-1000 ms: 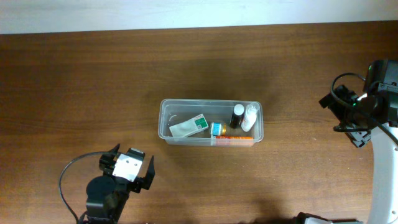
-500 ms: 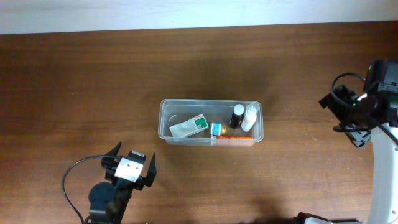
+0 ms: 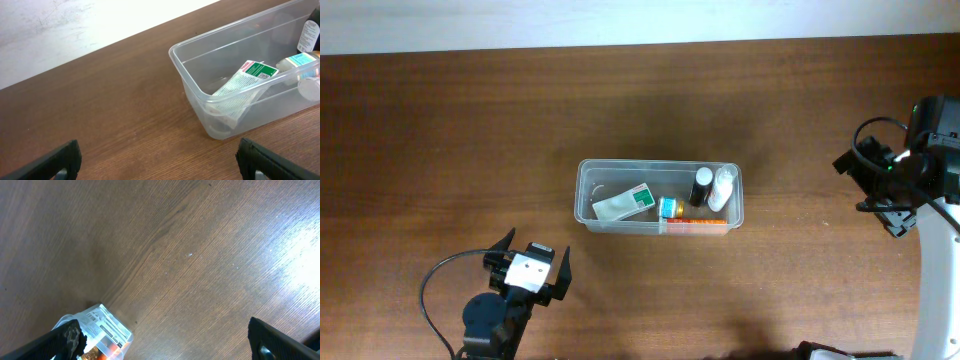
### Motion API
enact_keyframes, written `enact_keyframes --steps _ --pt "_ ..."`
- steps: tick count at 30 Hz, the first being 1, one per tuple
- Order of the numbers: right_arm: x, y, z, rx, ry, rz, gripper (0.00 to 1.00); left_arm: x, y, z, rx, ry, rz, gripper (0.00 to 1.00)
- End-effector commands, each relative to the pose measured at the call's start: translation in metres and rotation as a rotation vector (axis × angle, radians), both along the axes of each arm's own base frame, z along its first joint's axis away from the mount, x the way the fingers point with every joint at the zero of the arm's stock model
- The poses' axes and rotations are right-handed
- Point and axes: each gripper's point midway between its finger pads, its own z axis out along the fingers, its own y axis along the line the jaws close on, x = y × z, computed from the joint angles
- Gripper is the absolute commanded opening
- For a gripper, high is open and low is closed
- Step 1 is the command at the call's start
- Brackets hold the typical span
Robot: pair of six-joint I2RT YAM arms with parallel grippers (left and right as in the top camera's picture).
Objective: Pack container
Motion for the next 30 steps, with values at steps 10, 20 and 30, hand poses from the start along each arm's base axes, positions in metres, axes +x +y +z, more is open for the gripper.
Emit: enact_keyframes --steps 10,20,30 --pt "0.0 0.0 0.006 -0.002 -0.022 -0.01 0.98 0.0 -0.001 -0.003 0.007 -0.003 -0.012 1.0" --pt "-0.023 0.021 0.034 -0.206 -0.072 0.099 0.98 0.0 -0.001 -0.003 0.006 -0.003 -0.012 1.0" --pt "-0.06 0.036 0.029 -0.425 -0.394 0.154 0.98 0.0 -0.001 -0.003 0.006 -0.003 -0.012 1.0"
